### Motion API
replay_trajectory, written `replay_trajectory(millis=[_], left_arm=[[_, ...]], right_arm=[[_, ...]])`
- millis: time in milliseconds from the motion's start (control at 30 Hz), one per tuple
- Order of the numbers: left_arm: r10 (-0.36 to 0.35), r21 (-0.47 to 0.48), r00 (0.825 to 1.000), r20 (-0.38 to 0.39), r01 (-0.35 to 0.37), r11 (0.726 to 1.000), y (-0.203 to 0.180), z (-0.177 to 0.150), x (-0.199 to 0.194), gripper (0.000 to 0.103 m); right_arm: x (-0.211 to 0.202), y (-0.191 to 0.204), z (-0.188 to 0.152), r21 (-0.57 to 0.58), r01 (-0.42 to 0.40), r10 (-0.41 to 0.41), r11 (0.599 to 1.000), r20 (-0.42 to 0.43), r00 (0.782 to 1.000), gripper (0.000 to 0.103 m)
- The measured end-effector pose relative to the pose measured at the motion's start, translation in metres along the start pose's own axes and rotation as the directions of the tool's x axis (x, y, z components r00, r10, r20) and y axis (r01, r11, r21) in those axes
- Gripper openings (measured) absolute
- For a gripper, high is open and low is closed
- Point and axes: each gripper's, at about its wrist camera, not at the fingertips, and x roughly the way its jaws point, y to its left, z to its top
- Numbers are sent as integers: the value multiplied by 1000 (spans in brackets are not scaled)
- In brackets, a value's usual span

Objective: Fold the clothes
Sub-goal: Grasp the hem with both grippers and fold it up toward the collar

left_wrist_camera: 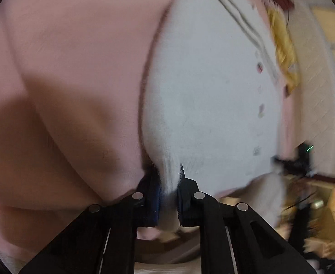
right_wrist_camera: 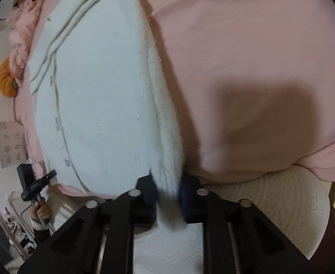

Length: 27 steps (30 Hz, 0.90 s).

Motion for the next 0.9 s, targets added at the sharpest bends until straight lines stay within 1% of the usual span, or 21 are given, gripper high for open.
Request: replay_trajectory(millis=[33, 100, 133, 200, 233, 267, 333, 467, 500, 567, 633, 700, 767, 867, 900], left_arm=[[-21, 10, 1000, 15, 21, 1000, -6, 0, -3, 11], [-63, 32, 997, 45, 61, 998, -19, 0, -9, 10], [-84, 44, 995, 60, 81, 996, -26, 0, -12, 10], [-126, 67, 988, 88, 121, 990, -38, 0, -17, 9], [-151, 76, 983, 103, 143, 987, -44, 1, -21, 9], [-188, 72, 974, 126, 180, 981, -48, 6, -25, 9], [-253, 67, 952, 171, 245, 967, -56, 18, -34, 9], [-255, 75, 935, 247, 244, 967, -68, 60, -51, 9], [-255, 77, 930, 266, 243, 967, -72, 70, -56, 9], [-255, 81, 918, 303, 242, 967, -78, 91, -64, 9], [-253, 84, 906, 340, 239, 967, -84, 112, -73, 9], [-229, 75, 900, 371, 216, 973, -89, 137, -78, 9], [-204, 67, 893, 402, 193, 979, -93, 163, -84, 9], [-170, 71, 883, 438, 154, 986, -97, 207, -96, 9], [-158, 71, 879, 449, 142, 987, -98, 222, -99, 9]], right_arm=[[-2, -2, -2, 5, -19, 19, 1000, 8, 1000, 12], [-10, -4, -7, 18, -119, 118, 993, 48, 992, 11], [-14, -7, -10, 16, -171, 169, 985, 67, 983, 11], [-22, -2, -12, -11, -261, 260, 965, 103, 960, 11], [-25, 0, -12, -16, -274, 274, 962, 114, 955, 11], [-27, 2, -11, -22, -287, 288, 958, 125, 949, 11], [-37, 6, -4, -48, -332, 335, 942, 174, 926, 11], [-60, 16, 11, -100, -419, 430, 902, 258, 865, 11], [-64, 21, 19, -112, -429, 443, 896, 279, 852, 11], [-72, 27, 30, -136, -428, 449, 893, 307, 839, 11], [-83, 32, 46, -145, -434, 457, 889, 348, 819, 11], [-94, 39, 66, -151, -418, 442, 896, 389, 808, 11], [-99, 47, 89, -163, -406, 436, 899, 408, 802, 11], [-115, 51, 128, -179, -380, 419, 908, 421, 804, 11], [-118, 55, 146, -174, -367, 406, 914, 428, 807, 11]])
